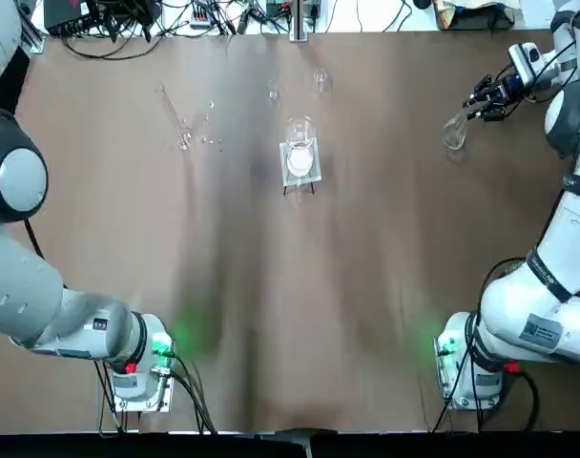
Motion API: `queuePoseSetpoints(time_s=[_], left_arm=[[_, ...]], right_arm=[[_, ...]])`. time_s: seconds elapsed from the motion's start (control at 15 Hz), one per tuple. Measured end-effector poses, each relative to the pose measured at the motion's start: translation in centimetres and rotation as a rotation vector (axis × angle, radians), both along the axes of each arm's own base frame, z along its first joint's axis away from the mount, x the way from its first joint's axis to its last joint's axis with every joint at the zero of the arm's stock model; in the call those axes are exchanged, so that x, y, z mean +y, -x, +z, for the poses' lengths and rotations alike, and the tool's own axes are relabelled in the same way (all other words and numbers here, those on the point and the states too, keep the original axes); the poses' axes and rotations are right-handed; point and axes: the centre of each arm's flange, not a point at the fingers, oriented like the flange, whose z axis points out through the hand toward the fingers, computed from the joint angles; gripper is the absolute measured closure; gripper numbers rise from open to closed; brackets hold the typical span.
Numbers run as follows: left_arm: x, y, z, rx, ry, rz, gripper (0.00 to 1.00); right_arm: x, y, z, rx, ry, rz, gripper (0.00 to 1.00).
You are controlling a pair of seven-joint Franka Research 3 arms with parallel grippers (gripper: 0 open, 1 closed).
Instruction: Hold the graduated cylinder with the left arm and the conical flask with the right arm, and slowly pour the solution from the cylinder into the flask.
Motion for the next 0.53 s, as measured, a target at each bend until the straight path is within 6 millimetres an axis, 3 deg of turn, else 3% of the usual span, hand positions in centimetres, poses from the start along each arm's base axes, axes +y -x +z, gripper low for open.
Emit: queuePoseSetpoints(time_s=[0.53], left_arm=[[-0.03, -0.12, -0.26, 0.003, 0.0, 0.0, 0.0]], right_arm=[[0.22, 0.22, -0.38, 0.016, 0.046, 0.051, 0.61]])
